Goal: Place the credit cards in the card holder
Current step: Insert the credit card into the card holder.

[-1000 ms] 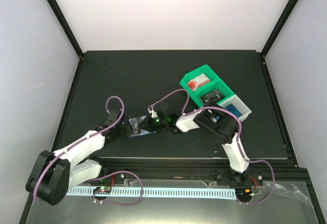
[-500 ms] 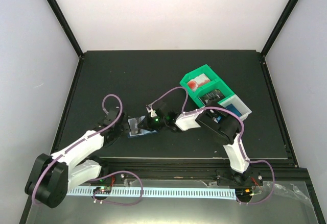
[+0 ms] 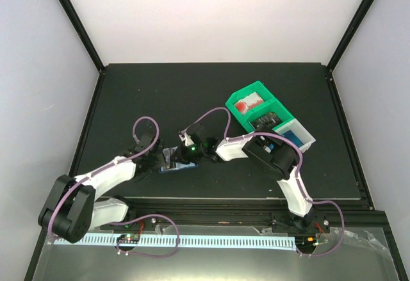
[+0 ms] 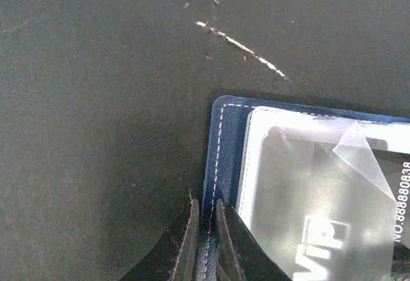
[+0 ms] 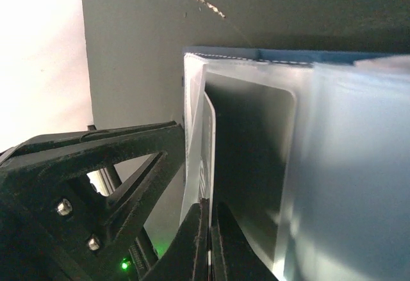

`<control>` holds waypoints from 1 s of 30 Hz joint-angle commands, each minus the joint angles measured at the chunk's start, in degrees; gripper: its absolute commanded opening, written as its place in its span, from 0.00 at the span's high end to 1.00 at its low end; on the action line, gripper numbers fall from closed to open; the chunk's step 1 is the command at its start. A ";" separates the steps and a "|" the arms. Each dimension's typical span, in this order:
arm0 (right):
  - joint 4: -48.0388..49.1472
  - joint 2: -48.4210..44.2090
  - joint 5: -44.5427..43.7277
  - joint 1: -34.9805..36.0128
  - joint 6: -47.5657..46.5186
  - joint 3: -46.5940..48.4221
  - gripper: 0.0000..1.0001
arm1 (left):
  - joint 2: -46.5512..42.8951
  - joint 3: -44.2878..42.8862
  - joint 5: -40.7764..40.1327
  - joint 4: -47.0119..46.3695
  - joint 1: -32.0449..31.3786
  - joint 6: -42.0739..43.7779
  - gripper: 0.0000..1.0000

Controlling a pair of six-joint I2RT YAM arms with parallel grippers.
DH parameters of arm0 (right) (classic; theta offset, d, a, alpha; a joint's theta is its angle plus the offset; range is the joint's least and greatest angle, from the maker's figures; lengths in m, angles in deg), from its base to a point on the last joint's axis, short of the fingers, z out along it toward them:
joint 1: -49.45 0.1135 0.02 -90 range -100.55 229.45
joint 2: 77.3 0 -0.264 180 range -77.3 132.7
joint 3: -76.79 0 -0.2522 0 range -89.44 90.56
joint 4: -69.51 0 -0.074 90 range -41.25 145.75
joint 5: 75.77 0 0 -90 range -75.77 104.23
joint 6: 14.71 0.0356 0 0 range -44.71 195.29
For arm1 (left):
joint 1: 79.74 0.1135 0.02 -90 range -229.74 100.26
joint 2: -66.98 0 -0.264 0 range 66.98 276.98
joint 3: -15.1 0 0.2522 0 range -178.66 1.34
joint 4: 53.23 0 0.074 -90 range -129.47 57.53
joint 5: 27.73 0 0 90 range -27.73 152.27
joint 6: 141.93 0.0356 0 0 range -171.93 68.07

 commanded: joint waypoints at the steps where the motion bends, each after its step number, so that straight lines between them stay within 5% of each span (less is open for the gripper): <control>1: -5.47 2.35 0.79 -0.07 -1.70 0.85 0.97 | 1.87 -2.20 0.44 -0.82 0.44 0.11 0.90; 9: -10.16 3.39 -0.27 -0.86 -5.46 4.58 0.92 | 2.01 -2.15 1.18 -1.08 0.47 0.58 0.91; 22: -17.08 -8.27 -12.64 -0.58 -10.04 -0.74 0.59 | 0.82 -2.30 2.28 -0.46 0.51 1.07 0.91; 30: -19.36 -7.95 -14.09 0.53 -10.83 0.85 0.57 | 0.12 -2.16 3.33 -0.38 0.51 1.65 0.90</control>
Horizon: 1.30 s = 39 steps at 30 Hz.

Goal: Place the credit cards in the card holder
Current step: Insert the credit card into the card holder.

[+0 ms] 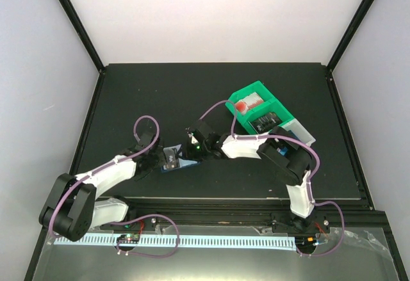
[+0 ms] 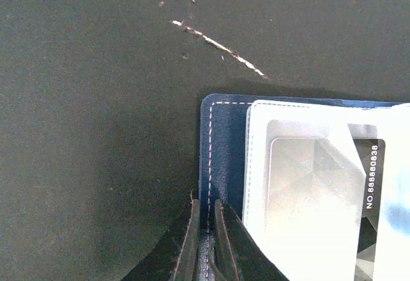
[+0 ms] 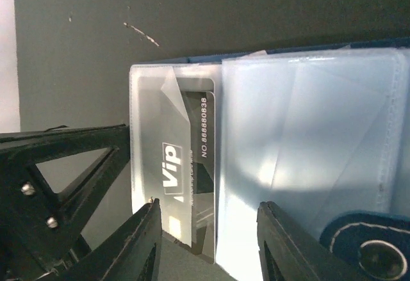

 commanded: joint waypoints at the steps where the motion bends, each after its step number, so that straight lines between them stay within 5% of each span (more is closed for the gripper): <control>1: -2.64 1.39 -1.75 1.13 -1.36 1.71 0.57 | -1.41 -1.00 1.23 0.30 0.44 1.12 0.90; 23: 6.54 5.64 5.03 2.39 0.61 3.68 0.67 | -1.25 0.40 3.93 -1.07 0.44 1.21 0.90; 39: -1.97 -3.05 -9.15 5.27 -13.15 -0.04 0.64 | -4.15 -0.15 3.38 0.61 0.44 2.35 0.86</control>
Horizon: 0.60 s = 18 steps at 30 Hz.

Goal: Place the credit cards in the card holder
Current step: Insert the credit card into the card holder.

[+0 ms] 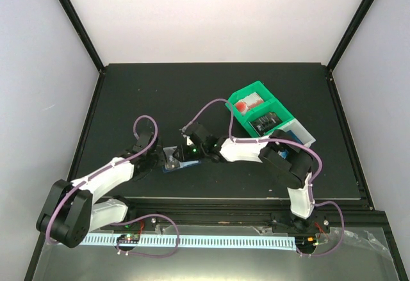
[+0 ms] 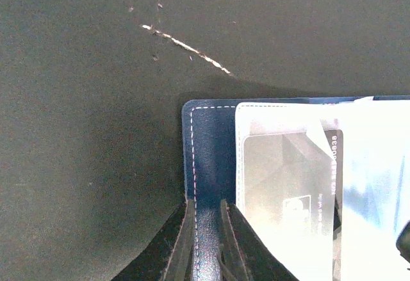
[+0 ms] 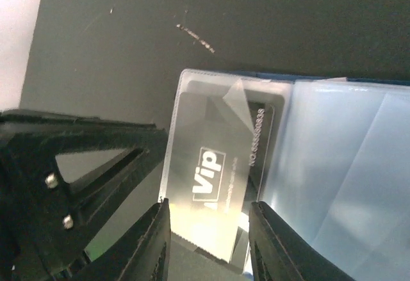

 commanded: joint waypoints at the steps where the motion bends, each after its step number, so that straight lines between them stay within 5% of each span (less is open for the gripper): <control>1: -5.97 -2.02 -7.86 3.56 -7.90 0.45 0.64 | -0.69 -0.48 0.35 0.36 0.16 1.14 0.86; 9: -13.45 -0.96 -17.35 7.25 -13.80 1.50 0.65 | 0.88 -0.08 0.19 -0.12 0.14 1.21 0.88; 18: -13.15 1.55 -15.76 7.84 -15.44 4.12 0.67 | 3.75 -0.87 1.83 0.11 0.15 1.30 0.88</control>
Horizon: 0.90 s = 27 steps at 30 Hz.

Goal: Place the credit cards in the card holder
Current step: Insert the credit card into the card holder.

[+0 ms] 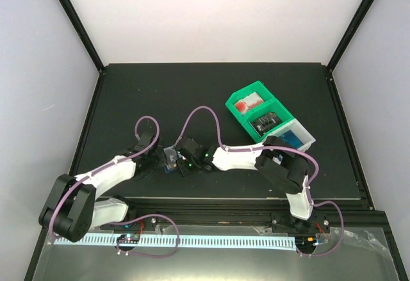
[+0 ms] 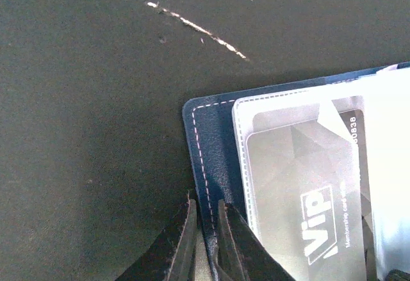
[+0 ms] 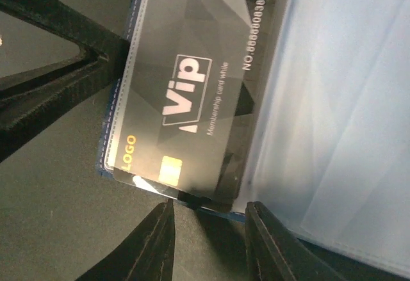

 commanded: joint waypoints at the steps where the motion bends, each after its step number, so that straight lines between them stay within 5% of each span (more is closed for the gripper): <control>1: -0.38 2.28 -0.98 0.29 -1.89 2.79 0.68 | 1.54 -1.04 1.59 0.26 0.17 0.70 0.88; 15: 6.69 3.26 0.12 0.18 2.27 2.95 0.70 | 1.63 -0.58 1.70 0.42 0.18 0.56 0.88; 27: 2.57 -11.09 -7.56 -1.00 4.60 -4.49 0.59 | -7.49 -3.90 -2.24 8.16 0.20 1.14 0.81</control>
